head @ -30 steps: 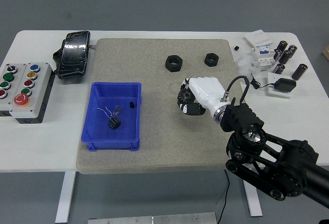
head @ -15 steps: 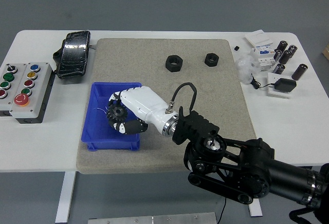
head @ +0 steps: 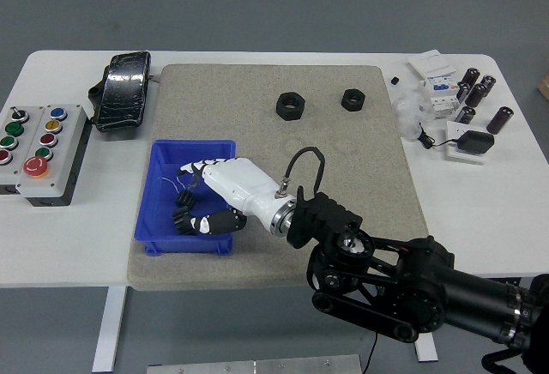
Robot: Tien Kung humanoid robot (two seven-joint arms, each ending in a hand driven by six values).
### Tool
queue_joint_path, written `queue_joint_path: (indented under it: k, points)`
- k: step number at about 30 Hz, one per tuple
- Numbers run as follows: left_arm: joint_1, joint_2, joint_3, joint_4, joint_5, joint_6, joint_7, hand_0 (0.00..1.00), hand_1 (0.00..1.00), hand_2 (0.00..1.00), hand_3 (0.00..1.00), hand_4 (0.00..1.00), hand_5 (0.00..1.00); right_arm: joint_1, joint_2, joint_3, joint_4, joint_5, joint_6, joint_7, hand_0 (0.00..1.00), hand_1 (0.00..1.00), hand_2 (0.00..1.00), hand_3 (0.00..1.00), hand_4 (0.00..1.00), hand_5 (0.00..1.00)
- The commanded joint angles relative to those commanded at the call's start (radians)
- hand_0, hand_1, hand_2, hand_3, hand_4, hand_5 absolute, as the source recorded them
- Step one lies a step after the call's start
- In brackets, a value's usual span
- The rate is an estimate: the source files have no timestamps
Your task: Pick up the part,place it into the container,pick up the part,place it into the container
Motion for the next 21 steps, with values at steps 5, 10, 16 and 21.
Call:
queue_joint_path:
  k: [5,10,16,21]
  points:
    - [0.002,0.001,0.001,0.000,0.000,0.000,-0.001,0.644,0.546,0.553,0.620,0.669,0.368,-0.038,-0.026,0.087,0.035,0.016,-0.048,0.019,0.706,0.812,0.833,0.839,0.842,0.419]
    - [0.004,0.000,0.005,0.000,0.000,0.000,-0.003,0.644,0.546,0.553,0.620,0.670,0.367,-0.127,-0.078,0.222,0.069,0.089,-0.121,0.073,0.676,0.769,0.786,0.783,0.827,0.414]
    - [0.010,-0.001,-0.007,0.000,0.000,-0.001,-0.003,0.645,0.546,0.553,0.620,0.671,0.362,-0.253,-0.122,0.405,0.067,-0.035,-0.138,0.011,0.678,0.758,0.768,0.747,0.805,0.391]
    - [0.014,0.007,-0.009,0.000,0.000,0.003,-0.008,0.644,0.546,0.552,0.619,0.670,0.359,-0.375,-0.109,0.556,0.085,-0.220,-0.171,-0.044,0.669,0.750,0.764,0.746,0.802,0.389]
